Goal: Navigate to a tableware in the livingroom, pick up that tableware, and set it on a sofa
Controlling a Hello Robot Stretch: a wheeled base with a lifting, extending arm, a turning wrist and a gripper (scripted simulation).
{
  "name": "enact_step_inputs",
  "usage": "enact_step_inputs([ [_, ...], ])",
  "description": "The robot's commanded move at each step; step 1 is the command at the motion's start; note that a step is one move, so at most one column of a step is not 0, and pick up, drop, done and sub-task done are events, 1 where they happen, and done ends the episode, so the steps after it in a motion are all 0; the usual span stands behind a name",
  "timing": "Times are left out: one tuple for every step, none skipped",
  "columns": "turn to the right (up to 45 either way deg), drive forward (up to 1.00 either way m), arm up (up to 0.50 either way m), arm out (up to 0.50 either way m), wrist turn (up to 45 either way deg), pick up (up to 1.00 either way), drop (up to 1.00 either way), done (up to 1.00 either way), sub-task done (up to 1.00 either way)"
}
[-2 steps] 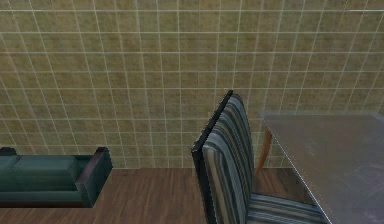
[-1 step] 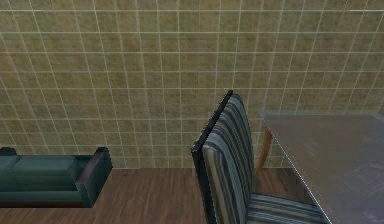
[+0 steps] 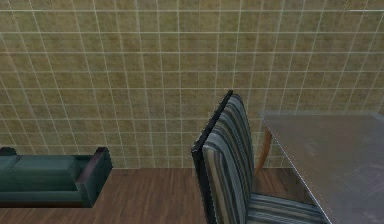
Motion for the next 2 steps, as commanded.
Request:
enact_step_inputs([
  [0.0,0.00,0.00,0.00,45.0,0.00,0.00,0.00,0.00],
  [0.0,0.00,0.00,0.00,45.0,0.00,0.00,0.00,0.00],
])
